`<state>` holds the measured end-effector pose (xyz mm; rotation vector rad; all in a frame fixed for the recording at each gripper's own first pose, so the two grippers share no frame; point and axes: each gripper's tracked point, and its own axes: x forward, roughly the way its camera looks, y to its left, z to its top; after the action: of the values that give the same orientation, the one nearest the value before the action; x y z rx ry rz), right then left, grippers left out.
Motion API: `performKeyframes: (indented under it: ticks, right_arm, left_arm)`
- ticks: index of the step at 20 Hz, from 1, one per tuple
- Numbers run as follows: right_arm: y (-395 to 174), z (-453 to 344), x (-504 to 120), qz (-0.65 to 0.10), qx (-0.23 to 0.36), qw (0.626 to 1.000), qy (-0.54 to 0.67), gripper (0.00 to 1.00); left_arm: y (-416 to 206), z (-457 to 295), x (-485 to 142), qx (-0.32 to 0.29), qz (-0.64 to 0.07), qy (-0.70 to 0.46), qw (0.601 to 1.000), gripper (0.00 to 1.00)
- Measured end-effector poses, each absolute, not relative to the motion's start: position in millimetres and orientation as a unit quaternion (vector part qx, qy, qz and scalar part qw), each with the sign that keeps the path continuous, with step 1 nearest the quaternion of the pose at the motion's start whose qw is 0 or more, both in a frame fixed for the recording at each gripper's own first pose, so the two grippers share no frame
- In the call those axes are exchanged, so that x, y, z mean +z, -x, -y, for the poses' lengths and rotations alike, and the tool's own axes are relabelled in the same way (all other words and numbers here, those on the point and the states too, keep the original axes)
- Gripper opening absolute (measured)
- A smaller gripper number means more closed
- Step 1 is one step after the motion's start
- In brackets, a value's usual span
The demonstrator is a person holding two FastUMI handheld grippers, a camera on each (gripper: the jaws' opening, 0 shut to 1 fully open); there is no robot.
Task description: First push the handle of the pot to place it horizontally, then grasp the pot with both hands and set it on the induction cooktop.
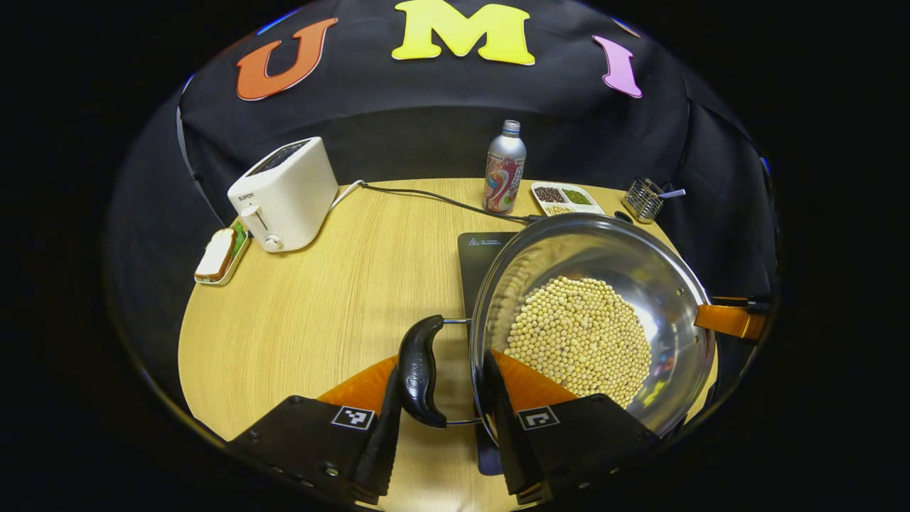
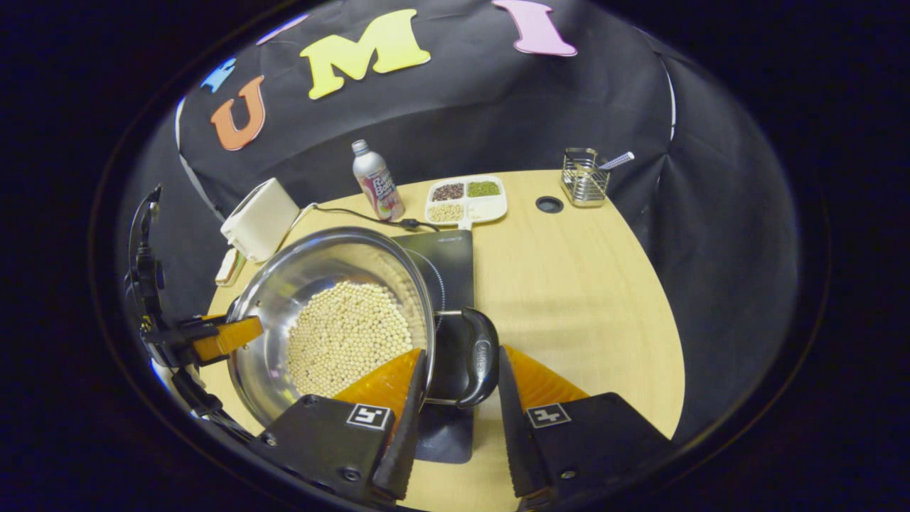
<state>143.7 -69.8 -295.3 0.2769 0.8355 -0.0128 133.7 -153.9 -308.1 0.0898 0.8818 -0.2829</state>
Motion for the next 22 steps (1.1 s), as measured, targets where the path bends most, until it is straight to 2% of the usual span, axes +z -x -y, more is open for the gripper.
performKeyframes:
  ticks: [1,2,3,5,6,9,10,11,22]
  right_arm:
    - [-146.2,72.5,-296.5,-0.405,-0.005,0.905,-0.133,0.53]
    - [-149.5,75.0,-297.1,-0.405,-0.004,0.905,-0.132,0.53]
    - [-152.5,76.6,-298.2,-0.405,-0.004,0.905,-0.131,0.53]
    - [-159.3,78.7,-299.4,-0.407,-0.002,0.904,-0.131,0.53]
    - [-163.3,79.1,-299.4,-0.408,-0.001,0.904,-0.130,0.53]
    - [-176.4,80.1,-298.7,-0.408,0.002,0.905,-0.125,0.53]
    - [-180.7,80.0,-298.1,-0.407,0.002,0.905,-0.123,0.53]
    - [-183.9,79.9,-298.8,-0.408,0.003,0.905,-0.121,0.53]
    - [-196.3,81.0,-302.2,-0.374,0.017,0.918,-0.130,0.54]
  left_arm:
    - [-135.2,157.2,-309.5,-0.136,-0.425,-0.044,0.894,0.58]
    - [-136.6,160.0,-310.4,-0.134,-0.427,-0.044,0.893,0.58]
    - [-139.1,162.4,-310.9,-0.133,-0.427,-0.043,0.893,0.68]
    - [-144.7,163.8,-312.4,-0.130,-0.428,-0.043,0.893,0.68]
    - [-148.0,164.6,-312.8,-0.129,-0.428,-0.043,0.893,0.58]
    - [-156.8,164.5,-314.9,-0.124,-0.431,-0.039,0.893,0.58]
    - [-158.8,164.8,-315.8,-0.123,-0.431,-0.037,0.893,0.68]
    - [-161.5,163.7,-317.1,-0.122,-0.432,-0.035,0.893,0.58]
    - [-173.3,165.8,-320.1,-0.130,-0.416,-0.033,0.899,0.59]
